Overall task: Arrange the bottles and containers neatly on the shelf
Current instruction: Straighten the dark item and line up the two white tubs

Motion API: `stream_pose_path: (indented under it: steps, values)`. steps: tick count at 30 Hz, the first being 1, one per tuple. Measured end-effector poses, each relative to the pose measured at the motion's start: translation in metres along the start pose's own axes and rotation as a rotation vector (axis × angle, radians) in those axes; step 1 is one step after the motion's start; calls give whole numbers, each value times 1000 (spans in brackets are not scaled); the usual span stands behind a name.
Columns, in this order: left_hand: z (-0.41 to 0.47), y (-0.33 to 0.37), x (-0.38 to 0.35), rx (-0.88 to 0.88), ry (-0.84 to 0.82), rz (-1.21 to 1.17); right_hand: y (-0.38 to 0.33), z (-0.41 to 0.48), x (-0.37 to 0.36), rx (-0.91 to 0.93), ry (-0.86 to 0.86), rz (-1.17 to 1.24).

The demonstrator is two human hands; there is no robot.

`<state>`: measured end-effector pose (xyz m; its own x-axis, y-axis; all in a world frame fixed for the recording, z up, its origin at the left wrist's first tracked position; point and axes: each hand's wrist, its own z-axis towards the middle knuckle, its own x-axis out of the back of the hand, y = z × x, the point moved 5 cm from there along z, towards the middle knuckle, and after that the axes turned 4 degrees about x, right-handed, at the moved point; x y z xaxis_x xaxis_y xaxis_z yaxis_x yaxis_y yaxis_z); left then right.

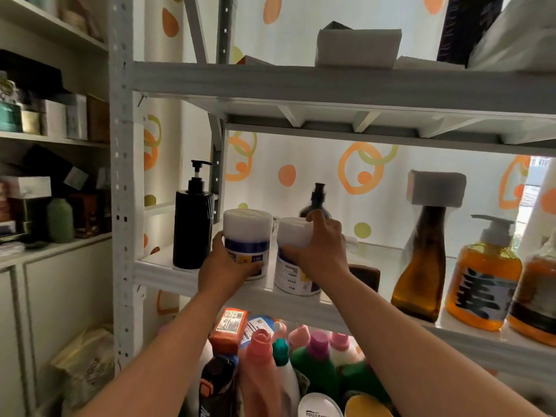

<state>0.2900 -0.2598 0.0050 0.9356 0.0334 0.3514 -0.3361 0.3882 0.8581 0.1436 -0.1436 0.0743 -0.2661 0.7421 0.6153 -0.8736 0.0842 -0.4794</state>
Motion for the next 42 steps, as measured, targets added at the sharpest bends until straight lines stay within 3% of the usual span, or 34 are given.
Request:
stream_pose_path:
  steps: [21, 25, 31, 42]
  values:
    - [-15, 11, -18, -57, -54, -45, 12, -2, 16, -29, -66, -3]
    - [-13, 8, -13, -57, -80, -106, 14, 10, 21, -93, 6, 109]
    - [-3, -12, 49, -87, 345, -195, 13, 40, 32, -67, 61, 87]
    - [17, -13, 63, -157, 572, 21, 44, 85, 20, -276, -125, 150]
